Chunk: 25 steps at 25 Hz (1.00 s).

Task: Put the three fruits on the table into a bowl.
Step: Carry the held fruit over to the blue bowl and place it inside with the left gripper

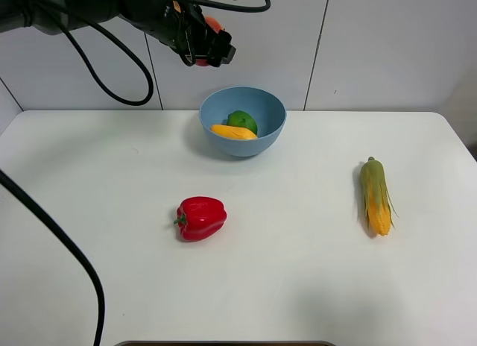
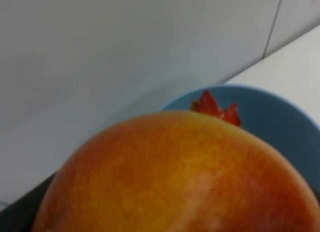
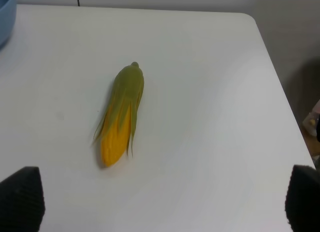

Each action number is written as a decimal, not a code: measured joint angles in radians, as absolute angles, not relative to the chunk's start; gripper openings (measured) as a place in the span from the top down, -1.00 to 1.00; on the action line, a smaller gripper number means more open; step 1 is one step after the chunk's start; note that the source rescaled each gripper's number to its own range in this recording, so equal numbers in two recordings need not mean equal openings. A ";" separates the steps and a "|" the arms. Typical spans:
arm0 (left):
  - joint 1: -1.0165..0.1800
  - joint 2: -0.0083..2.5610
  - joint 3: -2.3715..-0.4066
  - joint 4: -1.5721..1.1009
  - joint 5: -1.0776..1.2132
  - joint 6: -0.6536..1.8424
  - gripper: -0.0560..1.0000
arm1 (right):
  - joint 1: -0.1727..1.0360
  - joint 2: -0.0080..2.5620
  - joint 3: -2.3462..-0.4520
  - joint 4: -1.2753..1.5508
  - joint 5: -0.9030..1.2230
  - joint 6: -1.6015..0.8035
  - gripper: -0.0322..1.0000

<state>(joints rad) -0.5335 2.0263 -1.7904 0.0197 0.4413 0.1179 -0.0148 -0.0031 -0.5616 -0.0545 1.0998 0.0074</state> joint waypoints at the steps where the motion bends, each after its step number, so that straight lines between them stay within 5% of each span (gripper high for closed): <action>1: -0.534 2.051 -1.815 0.017 0.440 0.118 0.85 | -0.015 -0.003 -0.562 -0.054 1.100 0.007 -0.99; 25: -0.538 2.369 -1.931 -0.110 0.350 0.118 0.85 | -0.015 -0.003 -0.562 -0.054 1.100 0.007 -0.99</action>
